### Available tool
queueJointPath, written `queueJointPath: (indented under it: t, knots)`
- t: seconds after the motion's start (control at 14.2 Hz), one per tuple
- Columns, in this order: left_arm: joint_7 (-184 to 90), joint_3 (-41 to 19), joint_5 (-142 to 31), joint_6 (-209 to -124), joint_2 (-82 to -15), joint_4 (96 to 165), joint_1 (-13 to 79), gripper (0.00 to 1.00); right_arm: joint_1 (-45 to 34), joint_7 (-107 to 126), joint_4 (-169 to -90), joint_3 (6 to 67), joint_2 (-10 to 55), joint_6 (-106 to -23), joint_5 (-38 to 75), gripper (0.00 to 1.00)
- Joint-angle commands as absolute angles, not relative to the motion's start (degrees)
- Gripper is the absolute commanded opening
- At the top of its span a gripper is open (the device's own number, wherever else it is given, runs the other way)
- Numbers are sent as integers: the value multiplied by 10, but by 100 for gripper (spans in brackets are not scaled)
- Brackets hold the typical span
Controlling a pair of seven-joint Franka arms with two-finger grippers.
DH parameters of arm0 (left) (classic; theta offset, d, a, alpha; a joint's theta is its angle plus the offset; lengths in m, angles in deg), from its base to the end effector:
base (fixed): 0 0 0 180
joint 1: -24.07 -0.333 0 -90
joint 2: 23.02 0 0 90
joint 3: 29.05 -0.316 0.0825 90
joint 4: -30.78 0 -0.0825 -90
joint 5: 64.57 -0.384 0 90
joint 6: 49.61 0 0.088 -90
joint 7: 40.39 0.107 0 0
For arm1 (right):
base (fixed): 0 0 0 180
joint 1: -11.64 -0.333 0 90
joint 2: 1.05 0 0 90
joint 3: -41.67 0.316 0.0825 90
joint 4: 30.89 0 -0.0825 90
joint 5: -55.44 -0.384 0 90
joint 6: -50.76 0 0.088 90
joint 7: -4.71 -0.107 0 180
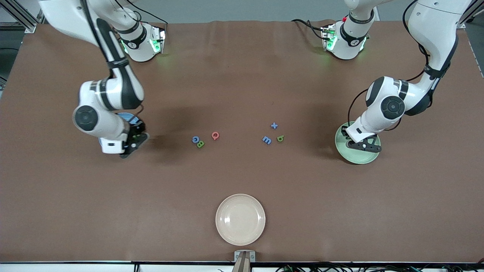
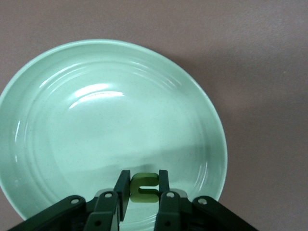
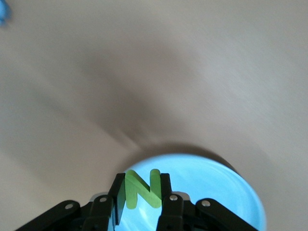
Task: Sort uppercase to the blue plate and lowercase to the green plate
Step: 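Release the u on the green plate while the right gripper releases the N, then move the left gripper to the q while the right gripper reaches the c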
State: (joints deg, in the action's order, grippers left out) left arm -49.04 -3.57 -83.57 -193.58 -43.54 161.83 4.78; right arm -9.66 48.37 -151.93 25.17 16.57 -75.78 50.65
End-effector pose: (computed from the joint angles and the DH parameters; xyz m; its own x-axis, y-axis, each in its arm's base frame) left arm 0.5170 -0.0658 0.2024 0.9740 -0.2129 -0.0774 -0.2158 -0.9759 -0.0317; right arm 0.5522 0.0499 0.2590 0.6855 0.7099 -0.1615 0.7018 -0.7034 -0.1127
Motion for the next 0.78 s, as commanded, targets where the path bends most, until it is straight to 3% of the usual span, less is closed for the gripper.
queueJointPath:
  t: [0.0,0.07,0.14,0.21,0.28,0.71]
  knots:
    - [-486,-28,-845,-1943,-422,1631,39,45,-96,511,-1532,226,157,-754,520,5]
    - [-486,-28,-845,-1944,-421,1631,39,72,-96,511,-1532,221,157,-748,520,9]
    - [-486,-28,-845,-1943,-419,1631,39,88,-96,510,-1532,216,157,-742,520,25]
    - [-486,-27,-845,-1943,-416,1630,39,98,-95,512,-1532,208,158,-737,520,92]
    - [-488,-24,-845,-1942,-414,1627,40,99,-95,512,-1531,205,157,-729,520,100]
    - [-565,43,-844,-1938,-426,1581,58,99,-114,332,-1486,207,135,-614,520,100]
